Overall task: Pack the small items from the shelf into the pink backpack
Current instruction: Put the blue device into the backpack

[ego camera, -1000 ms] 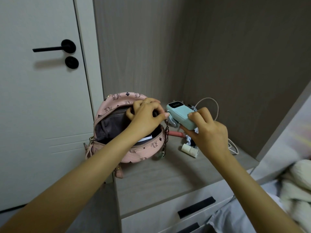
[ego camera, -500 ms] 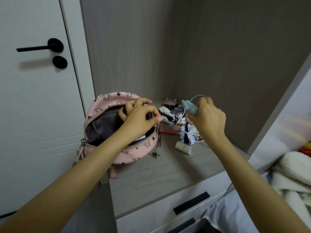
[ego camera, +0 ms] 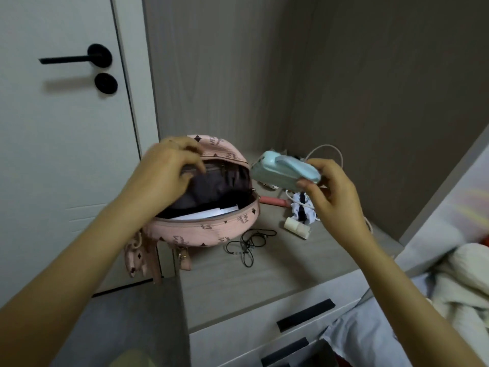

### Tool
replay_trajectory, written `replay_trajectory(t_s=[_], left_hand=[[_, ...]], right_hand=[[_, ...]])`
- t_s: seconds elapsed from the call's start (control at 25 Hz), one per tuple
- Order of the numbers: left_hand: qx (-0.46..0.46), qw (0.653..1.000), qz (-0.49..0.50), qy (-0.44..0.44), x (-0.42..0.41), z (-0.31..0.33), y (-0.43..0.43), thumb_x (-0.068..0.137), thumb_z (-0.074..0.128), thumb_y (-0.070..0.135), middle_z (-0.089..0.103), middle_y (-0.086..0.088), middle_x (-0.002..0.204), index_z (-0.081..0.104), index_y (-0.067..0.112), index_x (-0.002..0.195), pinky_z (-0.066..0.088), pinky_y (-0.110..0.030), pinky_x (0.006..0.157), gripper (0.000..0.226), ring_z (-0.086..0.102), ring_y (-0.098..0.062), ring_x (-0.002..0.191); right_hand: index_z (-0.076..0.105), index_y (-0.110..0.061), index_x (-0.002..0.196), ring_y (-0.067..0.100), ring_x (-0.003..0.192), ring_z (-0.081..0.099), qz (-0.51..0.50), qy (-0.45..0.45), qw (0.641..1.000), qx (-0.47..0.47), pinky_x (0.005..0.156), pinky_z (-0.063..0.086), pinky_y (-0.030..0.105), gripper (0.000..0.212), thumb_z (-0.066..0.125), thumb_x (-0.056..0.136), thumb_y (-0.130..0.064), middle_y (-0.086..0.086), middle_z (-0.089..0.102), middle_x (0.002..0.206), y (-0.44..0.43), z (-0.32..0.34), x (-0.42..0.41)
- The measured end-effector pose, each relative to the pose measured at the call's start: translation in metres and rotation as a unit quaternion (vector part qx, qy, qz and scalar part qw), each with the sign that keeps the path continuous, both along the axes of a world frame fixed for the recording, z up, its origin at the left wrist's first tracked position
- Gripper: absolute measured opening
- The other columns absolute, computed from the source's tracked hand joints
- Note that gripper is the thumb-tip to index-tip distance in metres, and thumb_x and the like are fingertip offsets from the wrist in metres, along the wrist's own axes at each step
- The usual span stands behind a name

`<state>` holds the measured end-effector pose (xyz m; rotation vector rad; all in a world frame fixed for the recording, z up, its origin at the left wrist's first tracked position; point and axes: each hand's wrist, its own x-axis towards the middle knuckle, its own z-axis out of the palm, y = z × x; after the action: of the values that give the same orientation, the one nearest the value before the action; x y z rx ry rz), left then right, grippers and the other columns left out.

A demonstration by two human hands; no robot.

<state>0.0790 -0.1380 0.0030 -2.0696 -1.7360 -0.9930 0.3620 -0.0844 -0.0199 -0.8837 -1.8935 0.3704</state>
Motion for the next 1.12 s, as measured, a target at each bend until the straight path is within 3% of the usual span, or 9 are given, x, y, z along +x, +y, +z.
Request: replay_trajectory(t_s=[0.12, 0.2, 0.28, 0.4, 0.56, 0.68, 0.76, 0.92, 1.12], left_hand=[[0.025, 0.990, 0.083, 0.114, -0.027, -0.022, -0.023, 0.053, 0.087, 0.007, 0.051, -0.008, 0.132, 0.075, 0.027, 0.092, 0.022, -0.040, 0.085, 0.046, 0.034, -0.031, 0.112], [0.016, 0.994, 0.089, 0.057, -0.034, -0.038, -0.026, 0.054, 0.085, 0.005, 0.033, -0.014, 0.143, 0.068, 0.028, 0.112, 0.020, -0.047, 0.099, 0.065, 0.022, -0.037, 0.128], [-0.023, 0.996, 0.045, -0.067, -0.033, -0.045, -0.027, 0.059, 0.080, -0.002, 0.016, -0.017, 0.150, 0.055, 0.031, 0.126, 0.020, -0.044, 0.112, 0.078, 0.017, -0.039, 0.137], [-0.068, 0.989, -0.006, -0.131, -0.024, -0.058, -0.036, 0.065, 0.071, -0.006, 0.003, -0.004, 0.154, 0.032, 0.032, 0.142, 0.036, -0.030, 0.101, 0.094, 0.030, -0.018, 0.132], [-0.026, 0.987, -0.007, -0.156, -0.013, -0.068, -0.048, 0.067, 0.056, -0.018, 0.004, 0.003, 0.155, 0.030, 0.030, 0.143, 0.050, -0.027, 0.079, 0.094, 0.020, 0.016, 0.117], [-0.026, 0.985, -0.002, -0.169, -0.007, -0.067, -0.052, 0.067, 0.053, -0.018, -0.001, 0.017, 0.150, 0.027, 0.035, 0.142, 0.052, -0.028, 0.076, 0.096, 0.018, 0.014, 0.120], [-0.033, 0.986, -0.012, -0.165, -0.007, -0.067, -0.053, 0.068, 0.054, -0.017, -0.002, 0.017, 0.151, 0.028, 0.032, 0.144, 0.053, -0.032, 0.072, 0.094, 0.025, 0.008, 0.121], [-0.037, 0.993, -0.025, -0.108, -0.013, -0.066, -0.058, 0.068, 0.059, -0.009, -0.008, 0.014, 0.154, 0.027, 0.030, 0.145, 0.053, -0.041, 0.066, 0.093, 0.049, -0.026, 0.116], [-0.011, 0.998, -0.029, -0.048, -0.019, -0.060, -0.059, 0.065, 0.062, -0.006, -0.008, 0.009, 0.156, 0.022, 0.027, 0.147, 0.054, -0.042, 0.060, 0.097, 0.037, -0.023, 0.123]], right_hand=[[0.062, -0.018, 0.104, 0.010, 0.090, 0.057, 0.066, -0.051, 0.995, 0.049, 0.071, 0.053, 0.028, 0.023, 0.065, 0.084, -0.027, -0.006, 0.051, 0.104, -0.017, 0.012, -0.031], [0.066, -0.022, 0.103, 0.008, 0.082, 0.056, 0.078, -0.102, 0.989, 0.068, 0.067, 0.051, 0.025, 0.030, 0.067, 0.079, -0.039, -0.007, 0.046, 0.101, -0.026, 0.015, -0.056], [0.066, -0.025, 0.102, 0.010, 0.073, 0.055, 0.039, -0.186, 0.977, 0.098, 0.063, 0.046, 0.026, 0.031, 0.070, 0.075, -0.042, -0.009, 0.042, 0.096, -0.031, 0.009, -0.083], [0.063, -0.019, 0.108, 0.027, 0.079, 0.060, -0.010, -0.262, 0.961, 0.093, 0.061, 0.046, 0.036, 0.029, 0.068, 0.081, -0.030, 0.000, 0.050, 0.098, -0.038, -0.014, -0.113], [0.059, -0.017, 0.120, 0.031, 0.084, 0.061, -0.037, -0.224, 0.971, 0.074, 0.055, 0.045, 0.037, 0.036, 0.062, 0.084, -0.014, 0.005, 0.056, 0.104, -0.041, -0.045, -0.108], [0.057, -0.017, 0.126, 0.031, 0.077, 0.062, -0.065, -0.235, 0.965, 0.095, 0.049, 0.045, 0.035, 0.041, 0.061, 0.085, -0.012, 0.007, 0.057, 0.102, -0.045, -0.049, -0.109], [0.053, -0.017, 0.130, 0.032, 0.073, 0.061, -0.083, -0.269, 0.955, 0.095, 0.045, 0.044, 0.036, 0.047, 0.060, 0.084, -0.007, 0.007, 0.058, 0.101, -0.048, -0.047, -0.109], [0.057, -0.023, 0.122, 0.030, 0.059, 0.061, -0.128, -0.389, 0.905, 0.117, 0.040, 0.030, 0.028, 0.052, 0.064, 0.074, -0.003, 0.005, 0.059, 0.095, -0.051, -0.043, -0.104], [0.053, -0.024, 0.127, 0.031, 0.061, 0.064, -0.088, -0.423, 0.886, 0.166, 0.044, 0.028, 0.027, 0.051, 0.051, 0.080, -0.006, 0.003, 0.061, 0.113, -0.037, -0.031, -0.113]])
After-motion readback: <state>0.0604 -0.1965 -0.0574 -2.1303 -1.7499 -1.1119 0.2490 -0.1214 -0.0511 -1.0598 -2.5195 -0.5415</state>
